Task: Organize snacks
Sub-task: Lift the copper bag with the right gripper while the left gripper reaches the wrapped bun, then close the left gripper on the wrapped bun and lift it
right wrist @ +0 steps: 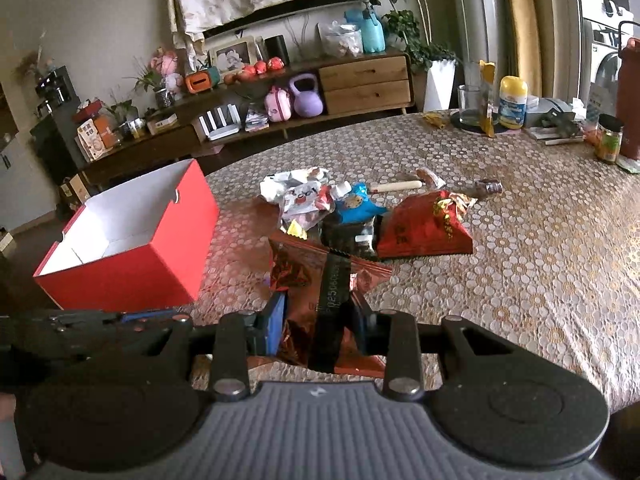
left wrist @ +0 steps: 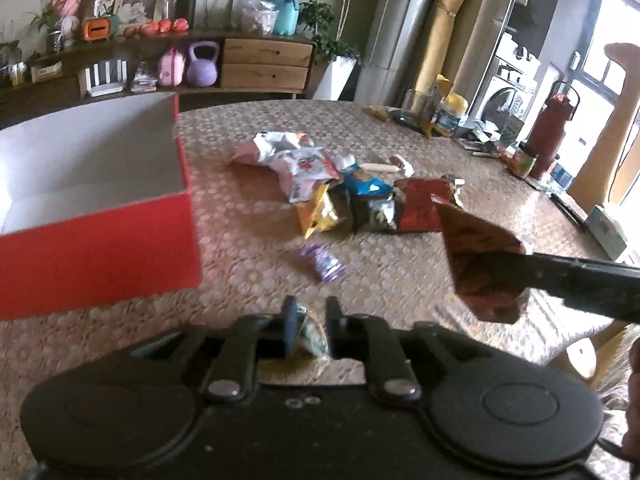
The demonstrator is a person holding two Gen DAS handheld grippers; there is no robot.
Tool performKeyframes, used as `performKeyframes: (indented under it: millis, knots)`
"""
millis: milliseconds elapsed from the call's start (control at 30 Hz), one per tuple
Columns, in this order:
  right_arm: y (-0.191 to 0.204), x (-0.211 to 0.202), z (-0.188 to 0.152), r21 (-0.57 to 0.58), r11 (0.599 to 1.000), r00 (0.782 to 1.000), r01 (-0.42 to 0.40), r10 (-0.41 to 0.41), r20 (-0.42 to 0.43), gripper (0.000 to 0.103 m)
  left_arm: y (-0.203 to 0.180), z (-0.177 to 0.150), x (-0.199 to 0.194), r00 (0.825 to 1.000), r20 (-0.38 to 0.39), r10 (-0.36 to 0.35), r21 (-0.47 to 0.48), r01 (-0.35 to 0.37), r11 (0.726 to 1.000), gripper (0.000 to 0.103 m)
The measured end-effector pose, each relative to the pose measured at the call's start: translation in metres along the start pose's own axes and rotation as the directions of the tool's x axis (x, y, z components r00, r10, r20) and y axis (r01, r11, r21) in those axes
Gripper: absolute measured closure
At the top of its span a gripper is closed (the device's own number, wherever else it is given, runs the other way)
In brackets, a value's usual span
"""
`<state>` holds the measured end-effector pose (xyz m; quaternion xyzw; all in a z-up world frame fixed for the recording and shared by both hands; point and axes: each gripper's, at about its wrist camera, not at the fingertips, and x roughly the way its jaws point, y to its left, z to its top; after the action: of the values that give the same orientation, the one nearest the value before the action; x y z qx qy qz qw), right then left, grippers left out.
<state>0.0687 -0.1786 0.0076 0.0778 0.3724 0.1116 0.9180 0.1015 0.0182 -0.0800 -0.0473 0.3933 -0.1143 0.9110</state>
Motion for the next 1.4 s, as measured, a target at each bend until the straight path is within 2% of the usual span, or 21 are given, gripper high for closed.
performKeyframes:
  millis: [67, 133, 167, 233, 300, 667, 733, 800, 933, 1000, 1167, 1400]
  knots:
    - [0.002, -0.002, -0.004, -0.004, 1.000, 1.000, -0.002, 0.002, -0.003, 0.070, 0.003, -0.005, 0.000, 1.000, -0.006, 0.008, -0.001, -0.008, 1.000, 0.075]
    - [0.003, -0.002, -0.007, -0.003, 1.000, 1.000, -0.002, 0.002, -0.009, 0.070, 0.003, -0.009, 0.002, 0.999, -0.007, 0.035, 0.001, -0.035, 0.999, 0.041]
    - [0.003, -0.002, -0.008, -0.001, 1.000, 1.000, -0.003, 0.003, -0.011, 0.070, 0.003, -0.010, 0.001, 0.999, 0.004, 0.053, -0.001, -0.053, 0.999, 0.003]
    - [0.001, -0.002, -0.010, 0.007, 1.000, 1.000, -0.007, 0.007, -0.016, 0.070, 0.003, -0.016, -0.004, 0.996, 0.050, 0.069, 0.000, -0.070, 0.998, 0.000]
    - [0.000, -0.003, -0.013, 0.007, 1.000, 1.000, -0.011, 0.012, -0.018, 0.070, 0.003, -0.018, 0.000, 0.998, 0.030, 0.057, 0.004, -0.057, 0.998, 0.000]
    - [-0.001, 0.008, -0.025, 0.016, 1.000, 0.998, -0.022, 0.022, -0.055, 0.070, 0.021, -0.039, 0.021, 0.990, -0.053, 0.129, -0.008, -0.129, 0.992, 0.005]
    - [-0.001, 0.009, -0.026, 0.017, 1.000, 0.998, -0.025, 0.026, -0.058, 0.070, 0.024, -0.042, 0.027, 0.990, -0.075, 0.122, -0.015, -0.124, 0.992, 0.013]
    - [-0.001, 0.010, -0.026, 0.016, 1.000, 0.998, -0.023, 0.024, -0.060, 0.070, 0.024, -0.044, 0.031, 0.988, -0.089, 0.130, -0.004, -0.131, 0.991, 0.033]
    - [-0.002, 0.012, -0.026, 0.017, 1.000, 0.998, -0.016, 0.017, -0.065, 0.070, 0.025, -0.047, 0.039, 0.988, -0.105, 0.109, -0.007, -0.110, 0.994, 0.042]
    - [-0.002, 0.012, -0.027, 0.017, 1.000, 0.998, -0.013, 0.015, -0.067, 0.070, 0.023, -0.046, 0.041, 0.990, -0.103, 0.096, -0.002, -0.097, 0.995, 0.052]
    - [-0.002, 0.014, -0.027, 0.017, 1.000, 0.997, -0.009, 0.010, -0.074, 0.070, 0.022, -0.042, 0.045, 0.991, -0.101, 0.091, -0.012, -0.092, 0.996, 0.058]
    - [-0.001, 0.013, -0.027, 0.012, 1.000, 0.997, -0.011, 0.012, -0.073, 0.070, 0.024, -0.039, 0.037, 0.992, -0.087, 0.088, -0.032, -0.091, 0.995, 0.060]
